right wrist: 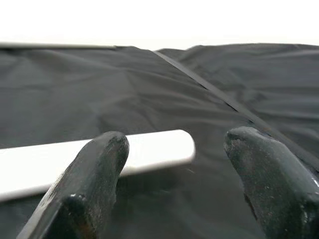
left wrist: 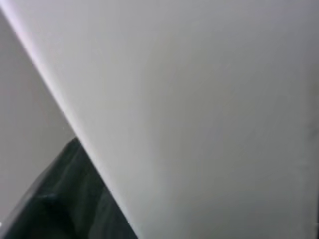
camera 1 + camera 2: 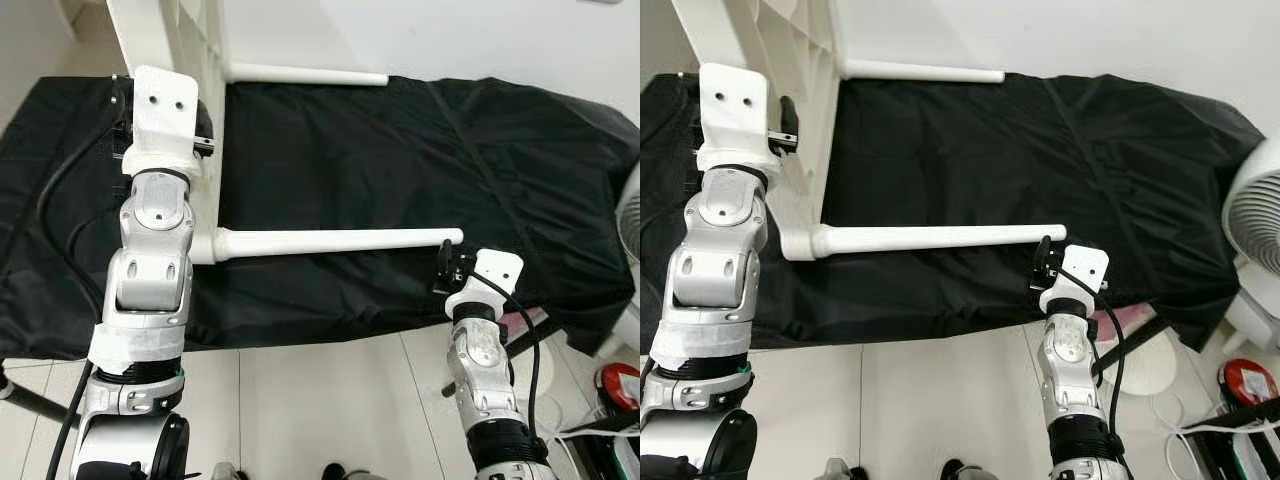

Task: Building children table

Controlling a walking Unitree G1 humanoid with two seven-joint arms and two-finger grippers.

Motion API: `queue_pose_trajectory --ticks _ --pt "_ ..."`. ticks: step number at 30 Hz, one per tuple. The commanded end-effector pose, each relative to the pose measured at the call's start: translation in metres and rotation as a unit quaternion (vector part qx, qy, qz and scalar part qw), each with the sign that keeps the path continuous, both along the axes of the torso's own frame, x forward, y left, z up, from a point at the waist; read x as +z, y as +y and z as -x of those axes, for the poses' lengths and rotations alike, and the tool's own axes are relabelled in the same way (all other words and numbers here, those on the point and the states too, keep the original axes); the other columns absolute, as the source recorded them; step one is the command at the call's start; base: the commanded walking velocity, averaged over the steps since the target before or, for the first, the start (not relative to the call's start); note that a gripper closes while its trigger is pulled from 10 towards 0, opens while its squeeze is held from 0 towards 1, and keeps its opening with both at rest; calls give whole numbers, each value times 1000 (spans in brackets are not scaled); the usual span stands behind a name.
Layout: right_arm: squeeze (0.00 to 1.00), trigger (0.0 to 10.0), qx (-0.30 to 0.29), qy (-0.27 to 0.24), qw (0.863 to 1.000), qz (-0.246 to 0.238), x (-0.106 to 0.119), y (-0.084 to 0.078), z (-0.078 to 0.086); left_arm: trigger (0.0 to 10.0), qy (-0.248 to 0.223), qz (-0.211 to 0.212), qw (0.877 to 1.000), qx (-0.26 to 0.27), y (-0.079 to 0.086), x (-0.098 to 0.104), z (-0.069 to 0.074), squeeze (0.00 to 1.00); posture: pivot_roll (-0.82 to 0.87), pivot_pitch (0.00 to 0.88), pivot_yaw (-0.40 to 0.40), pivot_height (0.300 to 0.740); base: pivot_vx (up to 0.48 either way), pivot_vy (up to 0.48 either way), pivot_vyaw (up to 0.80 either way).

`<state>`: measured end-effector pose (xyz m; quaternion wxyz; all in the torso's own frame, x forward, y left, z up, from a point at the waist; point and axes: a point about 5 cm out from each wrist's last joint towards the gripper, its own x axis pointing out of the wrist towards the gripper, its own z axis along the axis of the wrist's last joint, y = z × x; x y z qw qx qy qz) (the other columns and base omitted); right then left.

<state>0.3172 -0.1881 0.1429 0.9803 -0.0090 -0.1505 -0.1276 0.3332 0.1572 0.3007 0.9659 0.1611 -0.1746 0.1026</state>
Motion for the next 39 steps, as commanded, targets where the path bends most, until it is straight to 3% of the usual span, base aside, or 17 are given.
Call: queue_pose_trajectory --ticks 1,8,13,20,22,24,39 --pt "0 10000 -6 4 1000 0 -4 -2 0 10000 -12 -4 999 37 5 0 -1 0 105 103 -19 740 0 0 0" --pt "0 10000 -2 -1 1000 -4 -1 1 -5 10000 -11 -9 999 29 4 0 -2 0 122 94 -27 740 0 0 0" --pt "0 10000 2 -7 1000 -6 3 4 -10 10000 -15 7 1000 -17 -3 1 0 0 131 95 -35 740 0 0 0" --pt "0 10000 3 -12 1000 -10 6 6 -15 10000 11 -11 989 -149 -32 -11 5 0 138 107 -43 740 0 0 0" --pt "0 10000 3 -12 1000 -10 6 6 -15 10000 11 -11 989 -149 -32 -11 5 0 138 107 -43 740 0 0 0" --pt "0 10000 1 -13 1000 -10 7 5 -16 10000 24 -14 980 -197 -39 -16 9 0 139 113 -42 740 0 0 0" --pt "0 10000 0 -15 1000 -13 5 5 -17 10000 78 -44 970 -226 -26 -35 22 0 162 128 -43 740 0 0 0"
